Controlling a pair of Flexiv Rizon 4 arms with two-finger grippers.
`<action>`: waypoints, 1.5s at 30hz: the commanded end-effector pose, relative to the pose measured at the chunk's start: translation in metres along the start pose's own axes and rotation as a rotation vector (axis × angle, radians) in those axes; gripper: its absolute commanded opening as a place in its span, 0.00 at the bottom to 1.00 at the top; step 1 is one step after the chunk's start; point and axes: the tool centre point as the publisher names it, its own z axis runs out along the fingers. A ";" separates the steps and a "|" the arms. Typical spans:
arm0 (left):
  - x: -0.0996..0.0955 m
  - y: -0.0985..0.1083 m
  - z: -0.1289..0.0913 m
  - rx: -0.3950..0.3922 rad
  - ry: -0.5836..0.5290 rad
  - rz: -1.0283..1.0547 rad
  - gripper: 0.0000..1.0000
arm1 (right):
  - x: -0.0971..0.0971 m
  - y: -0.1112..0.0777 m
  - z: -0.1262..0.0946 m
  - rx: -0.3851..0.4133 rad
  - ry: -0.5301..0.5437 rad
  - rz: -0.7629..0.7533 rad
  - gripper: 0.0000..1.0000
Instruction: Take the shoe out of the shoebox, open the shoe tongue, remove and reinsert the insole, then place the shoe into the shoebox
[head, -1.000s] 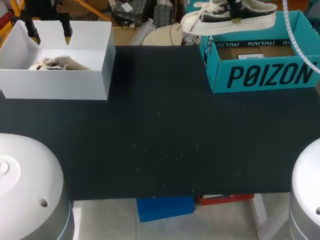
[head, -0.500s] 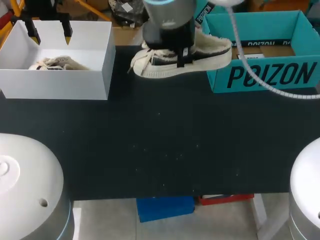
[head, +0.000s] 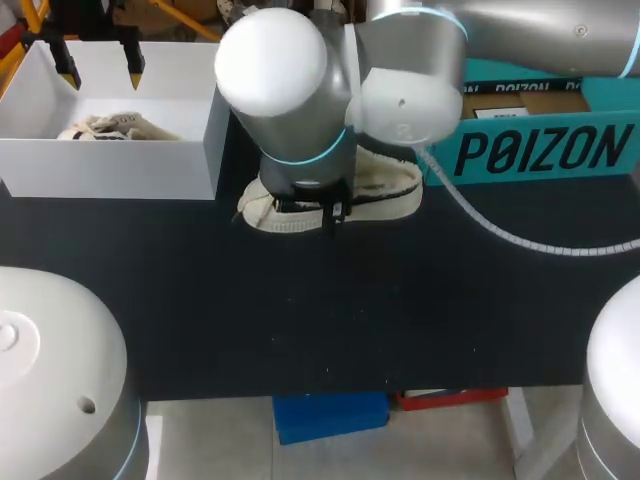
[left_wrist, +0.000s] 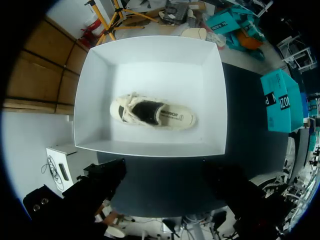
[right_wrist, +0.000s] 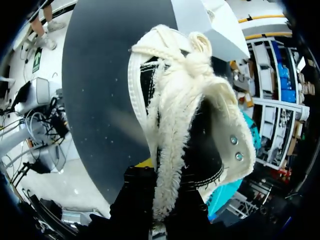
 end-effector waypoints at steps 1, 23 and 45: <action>0.000 0.000 0.000 -0.001 -0.001 -0.001 1.00 | 0.003 0.002 0.048 -0.054 0.026 0.003 0.00; 0.000 0.000 0.000 -0.001 -0.001 -0.001 1.00 | 0.020 0.039 0.135 -0.072 0.082 0.052 0.00; 0.000 0.000 0.000 -0.001 -0.001 -0.001 1.00 | -0.013 -0.028 0.031 -0.040 0.206 -0.065 1.00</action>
